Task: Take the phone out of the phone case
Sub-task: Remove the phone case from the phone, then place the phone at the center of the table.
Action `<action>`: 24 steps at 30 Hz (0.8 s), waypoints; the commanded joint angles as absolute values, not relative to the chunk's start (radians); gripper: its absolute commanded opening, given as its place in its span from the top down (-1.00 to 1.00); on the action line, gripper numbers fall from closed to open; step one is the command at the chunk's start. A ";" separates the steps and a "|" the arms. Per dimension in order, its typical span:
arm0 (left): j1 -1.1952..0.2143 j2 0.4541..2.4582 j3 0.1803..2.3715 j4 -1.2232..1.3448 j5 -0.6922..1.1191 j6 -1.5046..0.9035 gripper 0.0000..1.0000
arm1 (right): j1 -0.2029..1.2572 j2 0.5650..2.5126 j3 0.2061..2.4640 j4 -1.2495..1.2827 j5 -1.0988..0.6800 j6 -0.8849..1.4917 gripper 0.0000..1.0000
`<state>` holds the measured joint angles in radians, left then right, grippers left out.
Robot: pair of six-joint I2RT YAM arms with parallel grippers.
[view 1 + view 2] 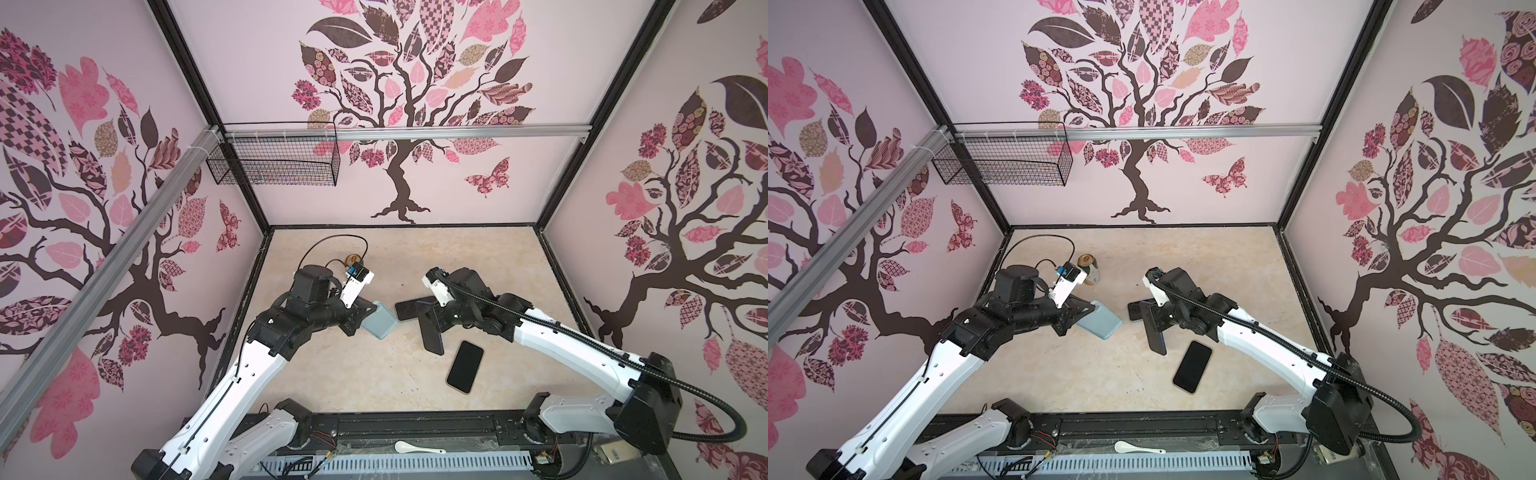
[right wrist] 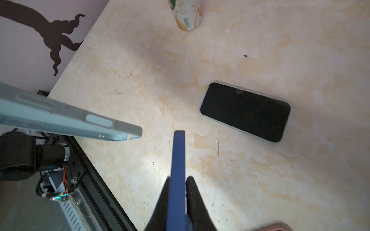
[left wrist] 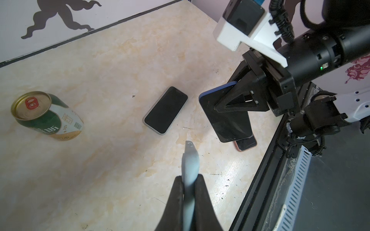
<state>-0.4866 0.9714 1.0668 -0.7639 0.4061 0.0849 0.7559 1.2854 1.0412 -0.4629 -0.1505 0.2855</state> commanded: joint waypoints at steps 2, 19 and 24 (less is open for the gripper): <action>-0.483 0.998 1.051 -0.730 0.466 0.066 1.00 | 0.717 1.206 1.008 -0.526 -0.168 0.354 1.00; -0.560 1.325 1.282 -0.728 0.537 0.142 1.00 | 0.201 1.754 1.453 -0.965 -0.490 0.139 1.00; -0.563 1.403 1.350 -0.747 0.558 0.160 1.00 | 0.195 1.904 1.579 -0.993 -0.473 0.093 1.00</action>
